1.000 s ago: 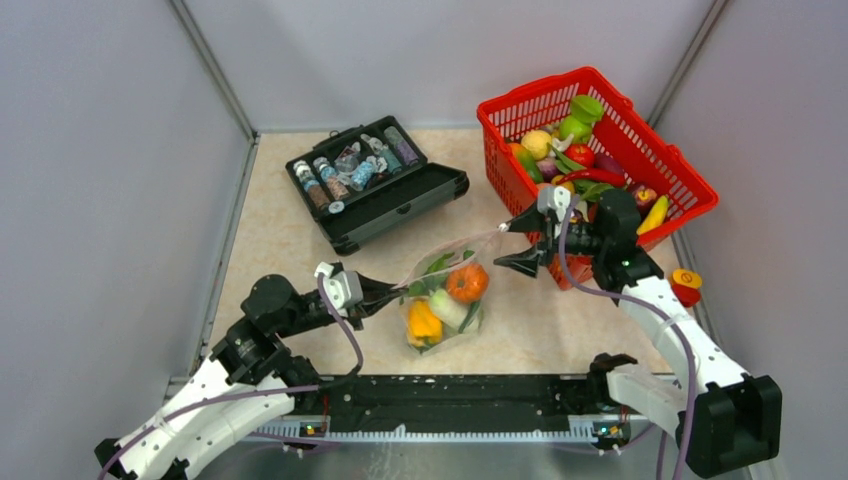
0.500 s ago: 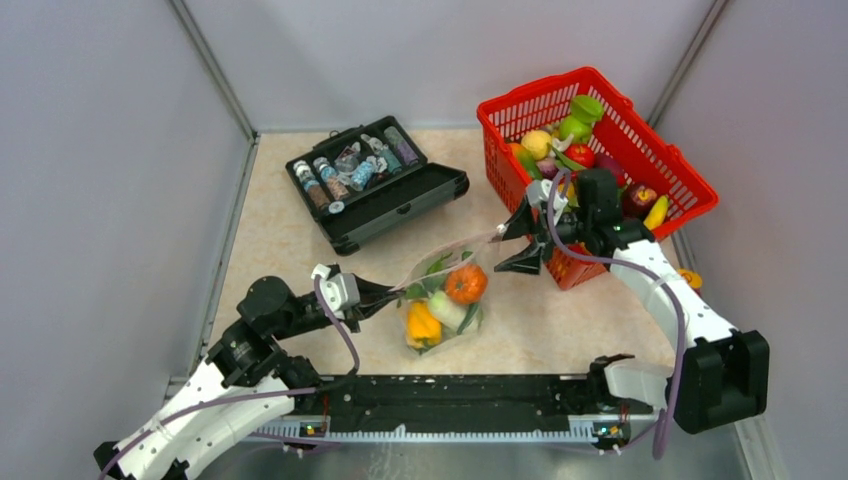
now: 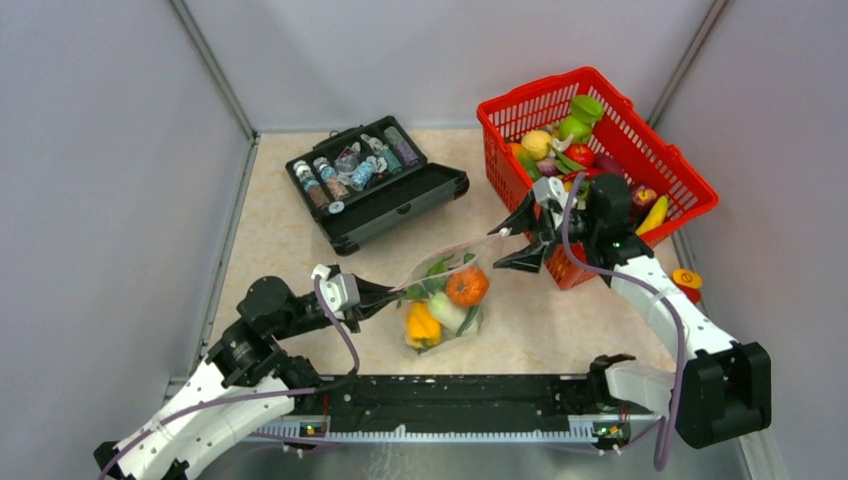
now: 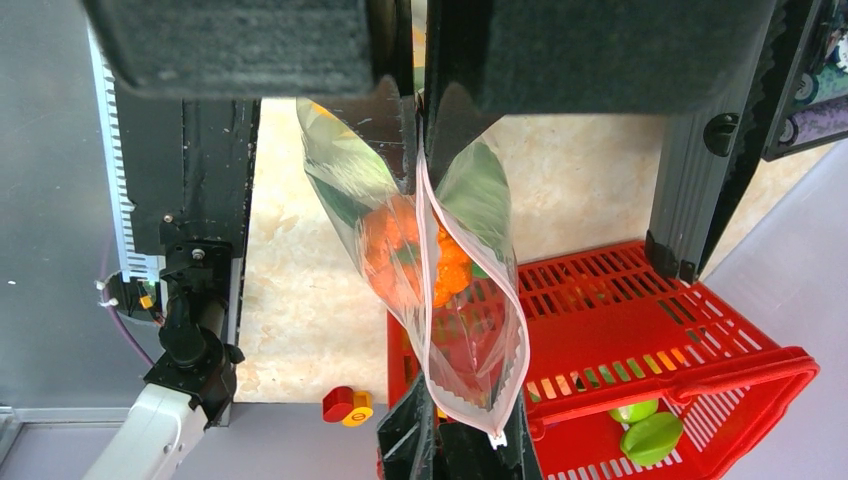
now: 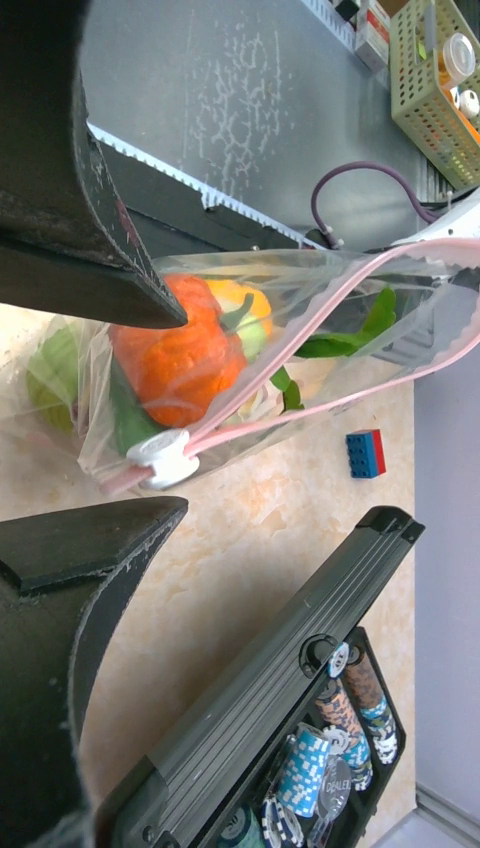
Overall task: Place the food in the zip-top bag and seal the zipper
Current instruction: Adjust the zipper food storage bag at the center of the board.
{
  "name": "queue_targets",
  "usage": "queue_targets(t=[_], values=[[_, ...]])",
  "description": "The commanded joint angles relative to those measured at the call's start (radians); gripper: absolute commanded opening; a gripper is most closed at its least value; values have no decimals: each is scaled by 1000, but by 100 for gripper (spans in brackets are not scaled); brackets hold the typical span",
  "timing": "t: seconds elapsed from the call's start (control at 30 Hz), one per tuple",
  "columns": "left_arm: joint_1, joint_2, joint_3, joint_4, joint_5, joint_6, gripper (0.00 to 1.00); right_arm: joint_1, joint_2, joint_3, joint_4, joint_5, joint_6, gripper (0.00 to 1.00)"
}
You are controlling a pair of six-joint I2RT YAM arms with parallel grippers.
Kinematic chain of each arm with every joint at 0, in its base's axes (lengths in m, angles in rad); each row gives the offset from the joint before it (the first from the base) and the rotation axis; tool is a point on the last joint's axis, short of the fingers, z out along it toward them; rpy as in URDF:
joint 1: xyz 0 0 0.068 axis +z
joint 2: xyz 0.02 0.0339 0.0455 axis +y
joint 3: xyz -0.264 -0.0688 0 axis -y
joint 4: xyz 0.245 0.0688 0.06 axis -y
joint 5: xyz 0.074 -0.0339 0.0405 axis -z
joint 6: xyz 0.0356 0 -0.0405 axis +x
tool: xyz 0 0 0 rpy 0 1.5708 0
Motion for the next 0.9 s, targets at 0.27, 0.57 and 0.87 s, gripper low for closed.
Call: queue_targets(t=[0.27,0.57,0.87], values=[[3,-9,23,52,3,-13,0,19,33,42,82,-40,33,44],[4,-21,23,43,-12,-8,0,19,31,28,46,-31,8,27],[4,-42,18,36,-32,-7,0,18,0,11,43,11,2,19]])
